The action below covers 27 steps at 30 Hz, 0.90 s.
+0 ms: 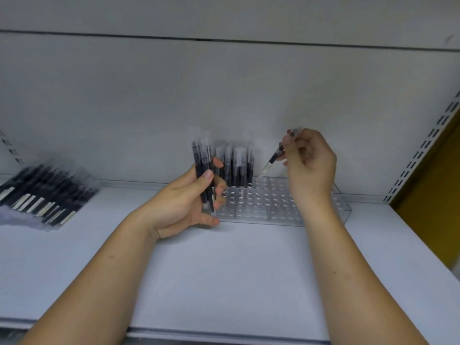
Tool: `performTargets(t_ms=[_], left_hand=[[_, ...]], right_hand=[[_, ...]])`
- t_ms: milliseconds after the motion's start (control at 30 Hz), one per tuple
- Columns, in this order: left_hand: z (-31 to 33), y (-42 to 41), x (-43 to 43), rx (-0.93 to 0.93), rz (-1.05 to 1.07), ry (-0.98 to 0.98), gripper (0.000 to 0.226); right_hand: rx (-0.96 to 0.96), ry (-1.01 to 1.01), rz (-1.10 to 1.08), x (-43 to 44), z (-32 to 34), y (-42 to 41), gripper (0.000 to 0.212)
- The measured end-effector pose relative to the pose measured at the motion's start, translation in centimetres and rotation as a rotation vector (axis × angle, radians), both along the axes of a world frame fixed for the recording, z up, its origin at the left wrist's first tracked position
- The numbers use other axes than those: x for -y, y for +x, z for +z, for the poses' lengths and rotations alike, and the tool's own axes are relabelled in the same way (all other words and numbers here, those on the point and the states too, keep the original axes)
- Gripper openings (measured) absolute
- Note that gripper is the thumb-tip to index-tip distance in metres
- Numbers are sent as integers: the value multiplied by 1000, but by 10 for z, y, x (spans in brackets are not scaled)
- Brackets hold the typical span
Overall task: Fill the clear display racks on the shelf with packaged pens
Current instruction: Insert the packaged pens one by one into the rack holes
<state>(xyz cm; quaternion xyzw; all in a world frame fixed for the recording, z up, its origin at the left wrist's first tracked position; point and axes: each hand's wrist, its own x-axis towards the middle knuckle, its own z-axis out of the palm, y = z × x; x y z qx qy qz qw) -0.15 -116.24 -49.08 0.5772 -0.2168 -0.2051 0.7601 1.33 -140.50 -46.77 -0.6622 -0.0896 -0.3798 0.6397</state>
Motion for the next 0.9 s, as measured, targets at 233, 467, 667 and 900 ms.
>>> performTargets(t_ms=[233,467,667,900], left_hand=[[-2,0,3,21,65,-22,23],[-2,-1,10,96,194,42,28],[0,2,10,162,341,71,24],[0,3,11,153,348,100,22]], right_hand=[[-72,-216,22,-10,-13,5,17],[-125,-280,38,-11,-19,12,6],[-168,-358,22,-15,-22,12,8],[-275,-484,0,-16,-25,11,12]])
